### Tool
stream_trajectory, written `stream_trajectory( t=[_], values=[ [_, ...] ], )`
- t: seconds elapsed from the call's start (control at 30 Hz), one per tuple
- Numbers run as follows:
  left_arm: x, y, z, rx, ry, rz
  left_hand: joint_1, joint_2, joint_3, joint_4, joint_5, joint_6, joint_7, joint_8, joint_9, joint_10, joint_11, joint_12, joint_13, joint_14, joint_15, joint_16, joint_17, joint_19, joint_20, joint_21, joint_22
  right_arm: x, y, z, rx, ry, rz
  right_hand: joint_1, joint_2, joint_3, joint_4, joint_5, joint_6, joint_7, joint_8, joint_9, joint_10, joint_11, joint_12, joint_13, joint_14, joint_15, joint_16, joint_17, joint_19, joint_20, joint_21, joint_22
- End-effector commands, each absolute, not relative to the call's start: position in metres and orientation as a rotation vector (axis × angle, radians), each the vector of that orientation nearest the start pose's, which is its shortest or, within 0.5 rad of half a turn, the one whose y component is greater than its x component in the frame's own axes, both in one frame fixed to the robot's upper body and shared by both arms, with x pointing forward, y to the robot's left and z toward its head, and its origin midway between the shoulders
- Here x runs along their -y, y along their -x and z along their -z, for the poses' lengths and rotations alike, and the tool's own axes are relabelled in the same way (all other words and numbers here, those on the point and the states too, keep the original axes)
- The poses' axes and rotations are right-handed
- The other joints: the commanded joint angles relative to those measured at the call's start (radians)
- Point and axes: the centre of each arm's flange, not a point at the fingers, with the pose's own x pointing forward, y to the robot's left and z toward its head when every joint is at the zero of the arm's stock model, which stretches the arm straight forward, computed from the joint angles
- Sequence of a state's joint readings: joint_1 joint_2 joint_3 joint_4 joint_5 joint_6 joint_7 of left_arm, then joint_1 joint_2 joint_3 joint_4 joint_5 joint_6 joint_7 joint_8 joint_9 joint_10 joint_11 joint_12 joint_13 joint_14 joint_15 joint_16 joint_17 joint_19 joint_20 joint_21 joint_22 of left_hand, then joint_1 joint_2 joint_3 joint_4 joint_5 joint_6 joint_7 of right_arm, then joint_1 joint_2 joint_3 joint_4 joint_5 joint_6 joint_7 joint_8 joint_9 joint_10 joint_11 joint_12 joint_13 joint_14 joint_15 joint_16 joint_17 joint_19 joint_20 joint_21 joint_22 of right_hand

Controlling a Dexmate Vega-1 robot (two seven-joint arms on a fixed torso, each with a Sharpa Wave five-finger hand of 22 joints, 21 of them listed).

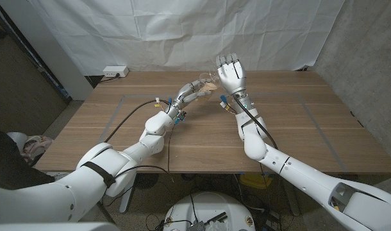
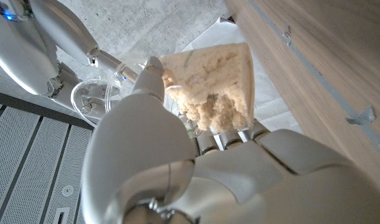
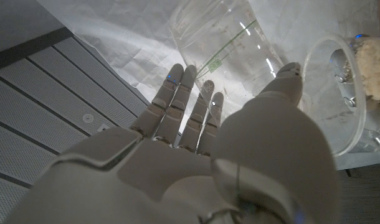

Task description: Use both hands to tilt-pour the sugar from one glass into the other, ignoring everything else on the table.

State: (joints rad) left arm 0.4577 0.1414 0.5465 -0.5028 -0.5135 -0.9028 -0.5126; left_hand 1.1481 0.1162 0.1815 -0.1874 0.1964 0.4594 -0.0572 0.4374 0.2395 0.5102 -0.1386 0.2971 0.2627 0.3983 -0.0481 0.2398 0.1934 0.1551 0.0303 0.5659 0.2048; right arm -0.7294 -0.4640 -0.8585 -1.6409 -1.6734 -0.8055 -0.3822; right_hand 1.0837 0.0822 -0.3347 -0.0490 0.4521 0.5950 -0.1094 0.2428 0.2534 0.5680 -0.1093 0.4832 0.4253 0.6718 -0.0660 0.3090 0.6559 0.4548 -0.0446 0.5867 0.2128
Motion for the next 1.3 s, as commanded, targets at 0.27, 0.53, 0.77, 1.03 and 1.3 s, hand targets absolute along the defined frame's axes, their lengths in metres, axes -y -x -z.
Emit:
stream_trajectory(
  t=[0.27, 0.53, 0.77, 1.03, 1.3],
  values=[
    [-0.16, -0.671, 0.042, 0.858, -0.113, 0.566, 0.02, 0.03, 0.035, 0.044, 0.008, 0.074, -0.083, 0.006, 0.004, 0.002, -0.004, 0.001, 0.004, -0.011, -0.125, -0.012, 0.008, -0.036, 0.014, -0.004, 0.002, 0.104, -0.528, -0.036, 0.805, 1.204, 0.846, -0.009, 0.007, -0.005, 0.01, -0.004, -0.005, 0.008, -0.006, 0.005, -0.001, 0.014, -0.008, 0.006, 0.004, -0.154, -0.002, 0.004, 0.006, -0.079, 0.006, 0.001],
    [-0.165, -0.666, 0.051, 0.856, -0.093, 0.538, 0.016, 0.037, 0.04, 0.048, 0.011, 0.084, -0.088, 0.01, 0.004, 0.01, -0.008, 0.001, 0.005, -0.018, -0.121, -0.014, 0.012, -0.045, 0.022, -0.005, 0.002, 0.111, -0.528, -0.032, 0.709, 1.059, 0.724, -0.012, 0.011, -0.004, 0.014, -0.004, -0.007, 0.017, -0.007, 0.006, -0.005, 0.026, -0.011, 0.008, 0.005, -0.153, -0.003, 0.007, 0.006, -0.074, 0.008, 0.0],
    [-0.168, -0.659, 0.056, 0.864, -0.086, 0.499, 0.014, 0.043, 0.045, 0.052, 0.013, 0.096, -0.09, 0.017, 0.006, 0.023, -0.011, 0.003, 0.005, -0.018, -0.117, -0.011, 0.018, -0.052, 0.03, -0.006, 0.002, 0.115, -0.529, -0.023, 0.649, 0.909, 0.588, -0.016, 0.011, -0.004, 0.017, -0.003, -0.006, 0.022, -0.007, 0.007, -0.005, 0.032, -0.013, 0.009, 0.007, -0.152, -0.002, 0.009, 0.006, -0.071, 0.01, 0.0],
    [-0.172, -0.65, 0.075, 0.867, 0.009, 0.414, 0.006, 0.042, 0.046, 0.057, 0.014, 0.097, -0.093, 0.019, 0.005, 0.026, -0.019, 0.001, 0.006, -0.009, -0.119, -0.004, 0.024, -0.055, 0.03, -0.006, 0.002, 0.117, -0.521, -0.022, 0.635, 0.7, 0.479, -0.021, 0.012, -0.004, 0.022, -0.002, -0.01, 0.033, -0.009, 0.008, -0.009, 0.041, -0.016, 0.011, 0.004, -0.149, -0.003, 0.012, -0.001, -0.063, 0.01, 0.0],
    [-0.18, -0.648, 0.103, 0.841, 0.099, 0.375, -0.007, 0.036, 0.043, 0.062, 0.014, 0.087, -0.093, 0.016, 0.004, 0.019, -0.018, -0.005, 0.006, -0.015, -0.119, -0.004, 0.029, -0.068, 0.036, -0.009, 0.002, 0.127, -0.512, -0.024, 0.62, 0.495, 0.298, -0.025, 0.012, -0.002, 0.025, 0.0, -0.016, 0.043, -0.012, 0.009, -0.014, 0.05, -0.019, 0.013, -0.003, -0.145, -0.002, 0.02, -0.007, -0.058, 0.01, 0.0]
  ],
)
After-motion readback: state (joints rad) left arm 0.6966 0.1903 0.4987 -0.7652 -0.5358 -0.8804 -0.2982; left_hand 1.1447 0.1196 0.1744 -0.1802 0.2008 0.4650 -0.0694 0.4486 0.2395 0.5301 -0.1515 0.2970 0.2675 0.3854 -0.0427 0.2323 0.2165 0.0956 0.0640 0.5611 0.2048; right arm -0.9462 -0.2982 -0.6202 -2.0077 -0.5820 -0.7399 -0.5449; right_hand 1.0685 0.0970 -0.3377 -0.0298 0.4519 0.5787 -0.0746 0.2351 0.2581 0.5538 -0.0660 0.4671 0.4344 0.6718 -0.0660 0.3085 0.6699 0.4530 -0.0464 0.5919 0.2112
